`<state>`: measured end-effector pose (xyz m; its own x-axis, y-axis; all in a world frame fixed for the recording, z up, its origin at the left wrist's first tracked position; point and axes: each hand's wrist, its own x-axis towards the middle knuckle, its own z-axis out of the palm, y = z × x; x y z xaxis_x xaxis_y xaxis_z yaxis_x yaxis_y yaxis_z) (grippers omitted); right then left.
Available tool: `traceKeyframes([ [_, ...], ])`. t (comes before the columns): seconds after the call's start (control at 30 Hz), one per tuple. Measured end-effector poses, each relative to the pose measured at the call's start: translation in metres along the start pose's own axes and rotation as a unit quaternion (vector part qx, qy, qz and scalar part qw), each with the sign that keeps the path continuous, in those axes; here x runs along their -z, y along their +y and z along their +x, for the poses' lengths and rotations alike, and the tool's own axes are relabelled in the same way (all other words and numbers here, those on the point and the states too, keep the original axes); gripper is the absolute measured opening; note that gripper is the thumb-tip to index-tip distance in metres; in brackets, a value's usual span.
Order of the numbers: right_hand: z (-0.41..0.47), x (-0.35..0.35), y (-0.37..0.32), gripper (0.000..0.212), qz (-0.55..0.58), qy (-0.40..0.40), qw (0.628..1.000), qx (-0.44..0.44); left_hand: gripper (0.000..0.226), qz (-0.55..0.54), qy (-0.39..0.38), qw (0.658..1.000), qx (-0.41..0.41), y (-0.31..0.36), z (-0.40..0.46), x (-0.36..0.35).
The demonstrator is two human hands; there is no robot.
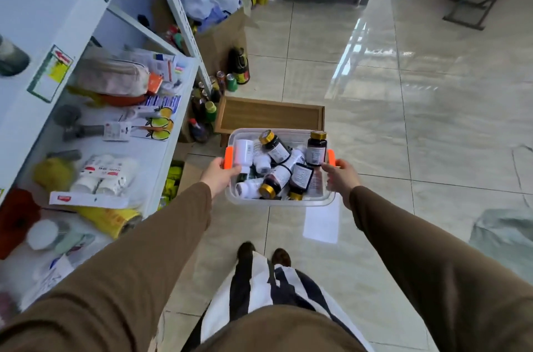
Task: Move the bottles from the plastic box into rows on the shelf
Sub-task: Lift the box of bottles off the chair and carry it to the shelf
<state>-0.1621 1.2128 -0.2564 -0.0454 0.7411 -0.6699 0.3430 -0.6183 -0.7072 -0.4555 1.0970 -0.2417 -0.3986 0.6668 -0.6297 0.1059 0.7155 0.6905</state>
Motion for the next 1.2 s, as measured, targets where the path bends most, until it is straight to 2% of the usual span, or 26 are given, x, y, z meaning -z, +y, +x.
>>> traceKeyframes([
  [0.2,0.078,-0.018,-0.049,0.018,-0.01,-0.005,1.0,-0.027,0.03,-0.019,-0.009,1.0,0.013,0.04,0.085,0.005],
  [0.5,0.188,-0.034,-0.091,0.013,-0.004,0.015,0.997,-0.075,0.025,0.024,-0.038,0.999,0.026,0.08,0.209,-0.001],
  [0.77,0.285,-0.039,-0.112,0.028,-0.04,-0.007,0.995,-0.093,0.029,0.042,-0.015,0.997,0.056,0.092,0.302,-0.025],
  [1.2,0.366,-0.043,-0.113,0.026,-0.06,-0.041,0.993,-0.095,0.021,0.046,0.027,0.995,0.084,0.087,0.378,-0.054],
])
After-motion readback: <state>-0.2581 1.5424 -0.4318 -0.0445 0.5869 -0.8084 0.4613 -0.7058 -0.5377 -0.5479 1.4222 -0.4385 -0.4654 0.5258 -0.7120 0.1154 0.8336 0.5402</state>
